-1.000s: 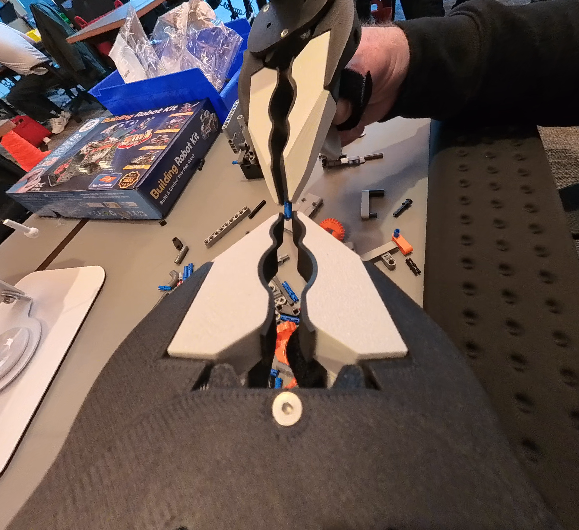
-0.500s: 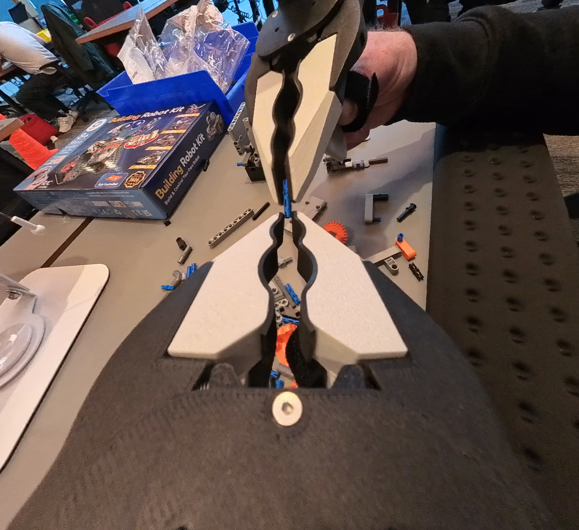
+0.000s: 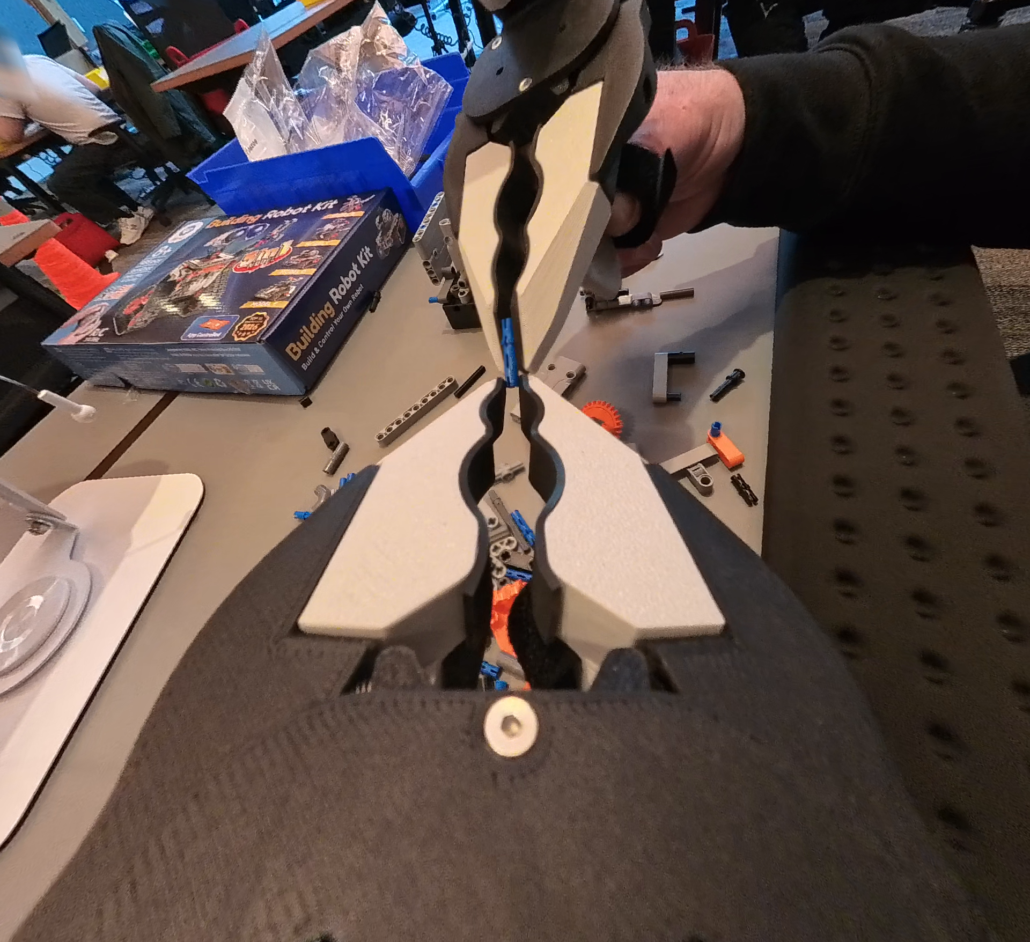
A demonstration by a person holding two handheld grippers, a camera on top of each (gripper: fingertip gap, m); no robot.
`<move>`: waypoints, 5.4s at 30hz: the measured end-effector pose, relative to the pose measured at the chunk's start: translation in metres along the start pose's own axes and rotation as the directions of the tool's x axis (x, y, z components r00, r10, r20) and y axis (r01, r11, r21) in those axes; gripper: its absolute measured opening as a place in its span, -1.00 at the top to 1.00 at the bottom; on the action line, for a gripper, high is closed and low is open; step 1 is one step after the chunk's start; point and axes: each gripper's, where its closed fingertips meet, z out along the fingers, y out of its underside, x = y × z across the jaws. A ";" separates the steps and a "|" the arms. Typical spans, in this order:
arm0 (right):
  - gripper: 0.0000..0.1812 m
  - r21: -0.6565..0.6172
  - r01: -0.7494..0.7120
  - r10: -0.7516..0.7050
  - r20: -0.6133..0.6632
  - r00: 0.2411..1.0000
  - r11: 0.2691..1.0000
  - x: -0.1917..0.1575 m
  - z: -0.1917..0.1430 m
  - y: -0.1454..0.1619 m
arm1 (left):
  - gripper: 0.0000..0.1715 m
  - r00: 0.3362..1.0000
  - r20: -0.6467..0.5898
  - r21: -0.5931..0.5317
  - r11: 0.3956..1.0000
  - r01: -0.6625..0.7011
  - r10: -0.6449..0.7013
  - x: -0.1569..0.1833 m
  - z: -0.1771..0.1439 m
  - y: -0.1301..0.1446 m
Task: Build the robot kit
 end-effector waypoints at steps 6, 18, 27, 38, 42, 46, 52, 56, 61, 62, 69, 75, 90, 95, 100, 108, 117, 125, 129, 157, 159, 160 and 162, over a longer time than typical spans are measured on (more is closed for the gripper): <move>0.97 0.012 0.013 -0.013 0.000 1.000 1.000 -0.001 -0.001 -0.003 | 0.97 1.000 0.009 0.013 1.000 -0.002 0.002 -0.001 -0.001 -0.003; 0.96 0.021 -0.013 0.012 0.016 1.000 1.000 -0.001 -0.001 -0.003 | 0.97 1.000 0.008 0.000 1.000 -0.014 0.014 0.000 0.001 -0.001; 0.97 -0.007 0.019 -0.019 -0.012 1.000 1.000 0.000 -0.001 0.000 | 0.97 1.000 -0.018 -0.018 1.000 -0.007 0.007 0.004 0.005 0.003; 0.96 0.009 0.010 -0.008 -0.148 0.989 1.000 0.016 -0.035 0.011 | 0.70 0.985 -0.150 -0.208 0.977 0.054 -0.087 0.017 0.031 0.041; 0.96 0.017 0.009 -0.005 -0.196 0.981 1.000 0.023 -0.046 0.014 | 0.69 0.979 -0.190 -0.269 0.963 0.024 -0.077 0.023 0.039 0.051; 0.97 0.013 0.006 -0.003 -0.228 0.974 1.000 0.028 -0.053 0.018 | 0.67 0.975 -0.214 -0.304 0.953 -0.018 -0.050 0.021 0.046 0.054; 0.96 -0.004 0.009 -0.010 -0.253 0.967 1.000 0.032 -0.057 0.022 | 0.63 0.960 -0.272 -0.328 0.944 -0.027 -0.068 0.027 0.060 0.060; 0.97 -0.010 0.010 -0.012 -0.257 0.966 1.000 0.032 -0.059 0.023 | 0.63 0.957 -0.281 -0.337 0.941 -0.031 -0.069 0.030 0.063 0.064; 0.96 -0.022 0.006 -0.011 -0.265 0.964 1.000 0.033 -0.060 0.027 | 0.62 0.955 -0.287 -0.336 0.941 -0.027 -0.075 0.031 0.064 0.065; 0.97 -0.029 0.007 -0.014 -0.268 0.963 1.000 0.033 -0.060 0.028 | 0.62 0.954 -0.290 -0.337 0.941 -0.025 -0.079 0.032 0.064 0.066; 0.97 -0.044 0.005 -0.017 -0.270 0.963 0.999 0.033 -0.061 0.031 | 0.61 0.950 -0.305 -0.338 0.940 -0.035 -0.074 0.035 0.067 0.066; 0.97 -0.053 0.005 -0.018 -0.261 0.965 0.999 0.031 -0.059 0.033 | 0.59 0.924 -0.376 -0.342 0.937 -0.072 -0.067 0.051 0.068 0.068; 0.97 -0.113 0.005 -0.035 -0.260 0.965 0.994 0.029 -0.056 0.047 | 0.70 0.937 -0.328 -0.353 0.936 -0.001 -0.123 0.044 0.075 0.067; 0.97 -0.167 -0.005 -0.035 -0.236 0.971 0.986 0.025 -0.048 0.064 | 0.70 0.937 -0.294 -0.367 0.928 0.070 -0.187 0.033 0.073 0.069; 0.96 -0.216 0.013 -0.060 -0.214 0.975 0.976 0.021 -0.037 0.073 | 0.70 0.937 -0.287 -0.354 0.931 0.087 -0.197 0.030 0.074 0.067; 0.97 -0.195 0.015 -0.055 -0.205 0.977 0.981 0.020 -0.033 0.075 | 0.70 0.922 -0.287 -0.253 0.949 0.190 -0.261 0.019 0.066 0.047; 0.97 -0.112 0.027 -0.049 -0.202 0.978 0.993 0.019 -0.036 0.061 | 0.70 0.918 -0.297 -0.190 0.958 0.214 -0.263 0.017 0.061 0.032; 0.97 -0.037 0.038 -0.044 -0.195 0.980 0.999 0.017 -0.039 0.048 | 0.70 0.911 -0.295 -0.138 0.956 0.257 -0.288 0.013 0.058 0.021; 0.97 0.009 0.050 -0.047 -0.197 0.979 0.999 0.015 -0.043 0.039 | 0.70 0.904 -0.297 -0.099 0.951 0.292 -0.309 0.010 0.055 0.012; 0.97 0.208 0.054 -0.029 -0.121 0.992 0.977 0.001 -0.055 0.008 | 0.71 0.841 -0.352 0.061 0.886 0.460 -0.412 0.002 0.042 -0.025; 0.97 0.217 0.059 -0.033 -0.119 0.992 0.974 0.000 -0.055 0.007 | 0.71 0.834 -0.359 0.070 0.879 0.471 -0.419 0.002 0.041 -0.027; 0.97 0.221 0.062 -0.036 -0.120 0.992 0.973 0.000 -0.056 0.006 | 0.72 0.832 -0.360 0.075 0.876 0.476 -0.421 0.001 0.041 -0.028; 0.97 0.227 0.069 -0.042 -0.122 0.992 0.972 -0.001 -0.057 0.005 | 0.72 0.829 -0.362 0.082 0.872 0.483 -0.425 0.001 0.041 -0.030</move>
